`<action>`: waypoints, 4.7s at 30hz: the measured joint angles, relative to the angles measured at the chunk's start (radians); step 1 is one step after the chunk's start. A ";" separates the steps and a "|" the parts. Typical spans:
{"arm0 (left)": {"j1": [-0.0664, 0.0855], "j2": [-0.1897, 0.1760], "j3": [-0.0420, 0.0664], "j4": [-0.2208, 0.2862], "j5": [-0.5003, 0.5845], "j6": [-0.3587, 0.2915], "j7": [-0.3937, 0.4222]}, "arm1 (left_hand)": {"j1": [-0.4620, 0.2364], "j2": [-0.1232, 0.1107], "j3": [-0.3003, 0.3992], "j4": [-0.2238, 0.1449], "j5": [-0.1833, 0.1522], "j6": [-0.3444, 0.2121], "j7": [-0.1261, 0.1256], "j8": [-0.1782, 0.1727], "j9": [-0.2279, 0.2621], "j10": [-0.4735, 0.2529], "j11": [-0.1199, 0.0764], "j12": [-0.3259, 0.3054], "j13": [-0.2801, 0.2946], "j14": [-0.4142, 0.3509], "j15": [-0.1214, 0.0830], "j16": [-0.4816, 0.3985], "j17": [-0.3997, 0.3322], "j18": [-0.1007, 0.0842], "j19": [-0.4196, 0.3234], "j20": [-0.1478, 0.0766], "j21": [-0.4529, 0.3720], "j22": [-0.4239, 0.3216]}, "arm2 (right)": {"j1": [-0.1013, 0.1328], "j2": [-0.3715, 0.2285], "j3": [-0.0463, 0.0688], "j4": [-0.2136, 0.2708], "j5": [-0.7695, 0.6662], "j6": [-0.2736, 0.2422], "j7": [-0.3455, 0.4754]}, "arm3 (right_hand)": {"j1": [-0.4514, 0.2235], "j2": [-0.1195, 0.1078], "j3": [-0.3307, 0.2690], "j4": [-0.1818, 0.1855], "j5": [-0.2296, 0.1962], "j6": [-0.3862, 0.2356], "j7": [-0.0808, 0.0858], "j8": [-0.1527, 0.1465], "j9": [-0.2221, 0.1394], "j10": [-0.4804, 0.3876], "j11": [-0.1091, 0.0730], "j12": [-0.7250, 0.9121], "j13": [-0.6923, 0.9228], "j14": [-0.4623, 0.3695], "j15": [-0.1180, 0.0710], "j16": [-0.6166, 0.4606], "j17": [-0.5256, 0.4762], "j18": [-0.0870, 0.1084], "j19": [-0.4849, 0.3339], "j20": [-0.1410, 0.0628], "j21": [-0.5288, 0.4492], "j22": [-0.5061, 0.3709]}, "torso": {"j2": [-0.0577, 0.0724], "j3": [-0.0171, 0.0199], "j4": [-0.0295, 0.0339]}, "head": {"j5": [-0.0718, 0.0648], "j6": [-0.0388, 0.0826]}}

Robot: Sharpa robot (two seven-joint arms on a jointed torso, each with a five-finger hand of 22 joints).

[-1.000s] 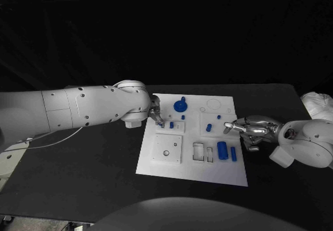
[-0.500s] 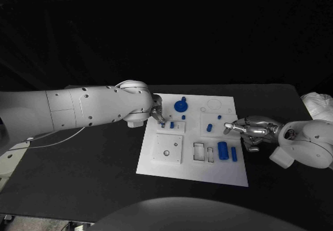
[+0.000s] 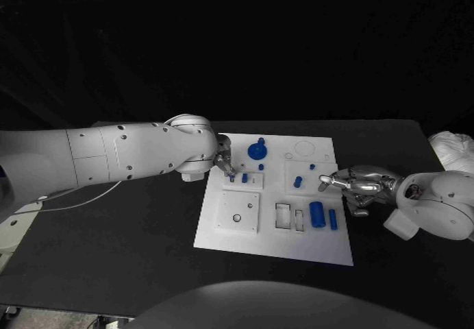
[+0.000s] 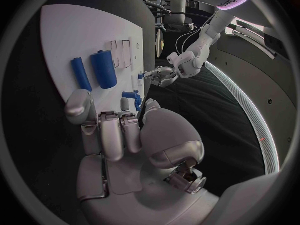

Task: Assemble the parts on the task board

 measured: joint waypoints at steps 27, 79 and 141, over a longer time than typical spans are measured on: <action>-0.004 -0.001 0.000 0.003 -0.003 0.024 -0.003 | 0.001 0.001 0.000 0.000 -0.010 0.000 0.000 0.002 -0.001 0.000 0.000 0.000 0.000 0.000 0.000 0.000 0.000 0.000 0.000 0.000 -0.004 0.000 | -0.001 0.000 0.000 0.000 0.000 0.000 0.000 | 0.000 0.000 0.000 0.000 0.000 0.000 0.000 0.000 -0.001 0.000 0.000 0.002 0.000 -0.004 -0.004 0.000 0.000 0.000 0.000 0.000 0.000 0.000 | 0.000 -0.0003 -0.0002 | 0.000 0.000; -0.008 0.016 0.002 -0.029 -0.005 0.067 0.020 | -0.010 0.021 0.006 0.006 -0.082 -0.006 -0.006 -0.017 -0.009 0.000 0.000 0.000 0.000 0.000 0.000 0.000 0.000 0.000 0.000 0.000 -0.037 0.000 | -0.002 0.003 0.000 -0.002 0.000 0.001 -0.004 | -0.001 -0.001 0.000 0.000 0.000 0.000 0.000 0.000 -0.002 0.000 0.000 0.001 0.000 -0.002 -0.002 -0.006 0.000 0.000 -0.003 -0.004 -0.003 -0.001 | -0.001 0.0002 -0.0001 | 0.000 0.000; -0.011 -0.017 0.009 -0.023 0.001 0.114 0.025 | -0.170 0.010 -0.262 0.119 -0.140 -0.152 0.003 -0.051 -0.009 0.001 0.024 -0.012 0.000 -0.004 0.025 0.000 0.000 0.010 0.000 0.022 -0.101 0.000 | -0.007 0.001 0.000 -0.007 0.000 0.005 -0.005 | 0.000 0.000 0.006 0.000 0.000 0.000 0.000 -0.004 -0.002 0.000 0.000 -0.003 0.001 -0.004 -0.004 -0.006 0.000 0.000 -0.007 0.000 -0.012 -0.001 | 0.000 -0.0003 -0.0001 | -0.008 0.000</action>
